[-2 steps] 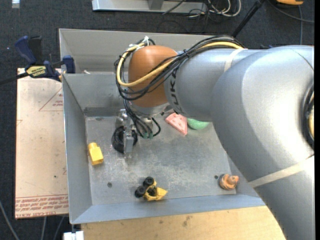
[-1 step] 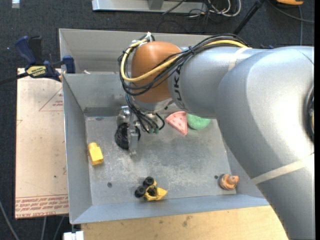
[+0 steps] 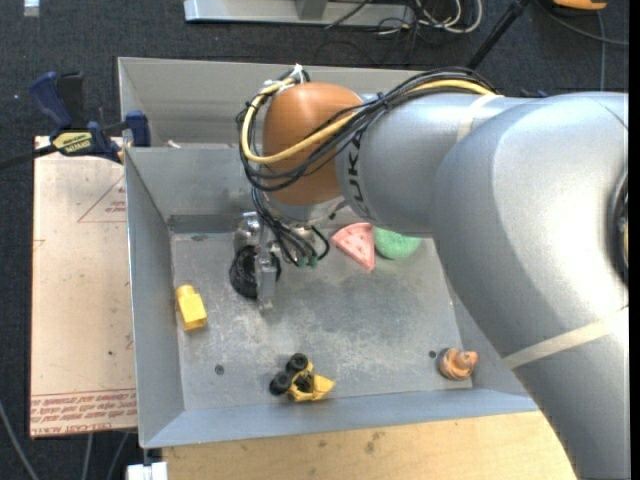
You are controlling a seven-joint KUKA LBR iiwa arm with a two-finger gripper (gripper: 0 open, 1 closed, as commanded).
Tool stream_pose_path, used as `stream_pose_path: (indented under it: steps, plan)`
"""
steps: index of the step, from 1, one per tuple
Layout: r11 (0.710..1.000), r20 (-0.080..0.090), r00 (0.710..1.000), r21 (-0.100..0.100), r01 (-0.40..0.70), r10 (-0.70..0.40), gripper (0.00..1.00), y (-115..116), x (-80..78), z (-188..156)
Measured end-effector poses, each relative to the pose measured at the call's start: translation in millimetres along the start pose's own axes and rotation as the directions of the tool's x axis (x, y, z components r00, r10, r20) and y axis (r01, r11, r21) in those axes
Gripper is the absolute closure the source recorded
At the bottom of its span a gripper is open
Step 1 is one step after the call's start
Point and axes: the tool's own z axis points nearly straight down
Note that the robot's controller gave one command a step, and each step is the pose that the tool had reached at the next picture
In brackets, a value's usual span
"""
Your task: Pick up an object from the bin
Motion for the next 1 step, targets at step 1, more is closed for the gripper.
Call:
stream_pose_path:
  steps: [1]
  plan:
    - [0.999, -0.001, 0.999, 0.001, -0.041, 0.041, 1.00, -7.4, 5.5, -154.9]
